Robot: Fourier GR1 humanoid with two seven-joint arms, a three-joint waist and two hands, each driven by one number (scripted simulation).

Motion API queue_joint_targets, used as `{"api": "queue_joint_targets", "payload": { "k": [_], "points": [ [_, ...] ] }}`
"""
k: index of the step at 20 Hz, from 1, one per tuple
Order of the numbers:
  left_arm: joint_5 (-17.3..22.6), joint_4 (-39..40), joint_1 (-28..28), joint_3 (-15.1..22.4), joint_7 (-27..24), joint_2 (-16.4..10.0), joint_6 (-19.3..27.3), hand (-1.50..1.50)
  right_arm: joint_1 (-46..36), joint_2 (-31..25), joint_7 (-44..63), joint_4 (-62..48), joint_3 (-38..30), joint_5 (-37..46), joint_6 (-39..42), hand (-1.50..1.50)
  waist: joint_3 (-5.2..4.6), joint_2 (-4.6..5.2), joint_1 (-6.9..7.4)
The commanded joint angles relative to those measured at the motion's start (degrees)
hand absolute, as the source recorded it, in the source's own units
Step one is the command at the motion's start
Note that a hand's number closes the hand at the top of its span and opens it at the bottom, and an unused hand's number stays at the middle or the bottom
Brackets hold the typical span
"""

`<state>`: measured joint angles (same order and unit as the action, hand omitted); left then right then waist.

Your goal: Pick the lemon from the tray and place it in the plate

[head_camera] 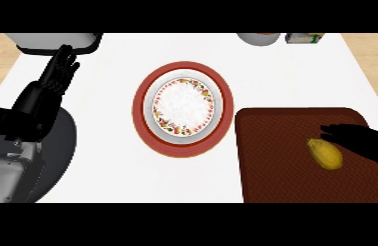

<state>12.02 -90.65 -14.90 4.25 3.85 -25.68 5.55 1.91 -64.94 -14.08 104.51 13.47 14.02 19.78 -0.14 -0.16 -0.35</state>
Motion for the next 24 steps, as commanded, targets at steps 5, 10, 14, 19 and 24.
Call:
{"api": "queue_joint_targets", "payload": {
  "k": [5, 10, 14, 19, 24],
  "points": [
    [1.0, 0.6, -2.0, -3.4, 1.2, -0.7, -3.8, 0.00, -4.6, 7.8, 12.4, -0.2, 6.1, 11.1, 4.6, -1.50, 0.13, 0.19, 0.73],
    [-2.1, -4.5, 0.4, -2.2, 3.2, 1.6, -1.6, 0.00, -5.1, 12.1, 11.0, -5.0, 7.1, 20.5, 2.1, -1.50, 0.17, 0.14, 0.84],
    [-1.6, -1.2, -0.1, -3.8, 1.3, 2.2, -4.2, 0.00, -9.1, 13.8, 9.0, -13.6, 5.4, 22.8, 5.1, -1.50, 0.16, 0.26, 0.89],
    [-5.0, -0.3, 1.2, -3.1, 0.2, 4.8, -3.4, 0.00, -7.4, 19.4, 9.1, -17.6, 6.8, 29.9, 1.6, -1.50, 0.16, 0.22, 0.52],
    [-4.3, 0.8, -0.8, -5.5, 0.5, 4.8, -6.6, 0.00, -8.9, 17.8, 0.7, -23.2, 3.3, 32.3, 4.0, -1.50, 0.15, 0.18, 0.38]
  ]
}}
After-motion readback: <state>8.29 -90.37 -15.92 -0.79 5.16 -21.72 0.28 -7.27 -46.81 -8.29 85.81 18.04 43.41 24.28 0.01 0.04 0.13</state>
